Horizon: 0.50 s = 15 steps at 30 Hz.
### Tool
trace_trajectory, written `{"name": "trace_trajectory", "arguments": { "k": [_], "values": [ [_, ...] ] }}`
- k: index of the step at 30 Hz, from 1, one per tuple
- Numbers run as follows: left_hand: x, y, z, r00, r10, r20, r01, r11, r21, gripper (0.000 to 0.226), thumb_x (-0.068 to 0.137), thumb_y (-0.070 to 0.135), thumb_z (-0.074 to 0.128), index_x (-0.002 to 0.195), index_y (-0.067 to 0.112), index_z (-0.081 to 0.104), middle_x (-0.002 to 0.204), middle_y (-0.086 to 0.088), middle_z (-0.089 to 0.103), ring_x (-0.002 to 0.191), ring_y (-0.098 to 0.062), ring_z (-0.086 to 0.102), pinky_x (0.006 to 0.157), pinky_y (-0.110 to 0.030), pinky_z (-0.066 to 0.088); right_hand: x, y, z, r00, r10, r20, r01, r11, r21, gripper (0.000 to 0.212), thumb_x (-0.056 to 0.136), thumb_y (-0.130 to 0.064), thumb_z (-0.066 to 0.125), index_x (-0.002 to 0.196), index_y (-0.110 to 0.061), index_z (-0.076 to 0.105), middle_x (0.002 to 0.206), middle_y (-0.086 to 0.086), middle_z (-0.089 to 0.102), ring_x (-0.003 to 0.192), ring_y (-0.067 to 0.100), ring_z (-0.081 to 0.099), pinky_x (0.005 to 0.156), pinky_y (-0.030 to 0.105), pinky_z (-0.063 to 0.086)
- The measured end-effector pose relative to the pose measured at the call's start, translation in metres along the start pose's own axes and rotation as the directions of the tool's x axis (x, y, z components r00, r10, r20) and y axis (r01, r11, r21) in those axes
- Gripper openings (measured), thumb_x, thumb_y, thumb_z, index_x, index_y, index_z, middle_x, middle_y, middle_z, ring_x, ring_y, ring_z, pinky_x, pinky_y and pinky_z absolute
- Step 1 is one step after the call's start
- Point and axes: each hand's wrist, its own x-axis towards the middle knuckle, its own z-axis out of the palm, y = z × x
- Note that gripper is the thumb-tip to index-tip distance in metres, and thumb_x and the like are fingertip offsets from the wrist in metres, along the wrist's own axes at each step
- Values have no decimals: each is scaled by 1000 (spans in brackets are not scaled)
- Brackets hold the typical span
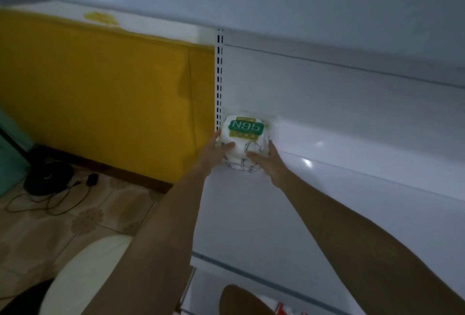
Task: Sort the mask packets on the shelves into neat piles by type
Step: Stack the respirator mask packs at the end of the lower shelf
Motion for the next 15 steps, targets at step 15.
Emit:
{"name": "trace_trajectory", "arguments": {
  "k": [15],
  "values": [
    [-220, 66, -65, 955, 200, 217, -295, 653, 697, 67, 89, 35, 59, 145, 15, 28, 148, 0, 32, 135, -16, 31, 108, -24, 22, -235, -93, 7, 936, -98, 338, 337, 526, -781, 80, 89, -40, 58, 150, -22, 10, 157, 8, 7, 144, 20, 5, 114, 28, 6]
  ]
}}
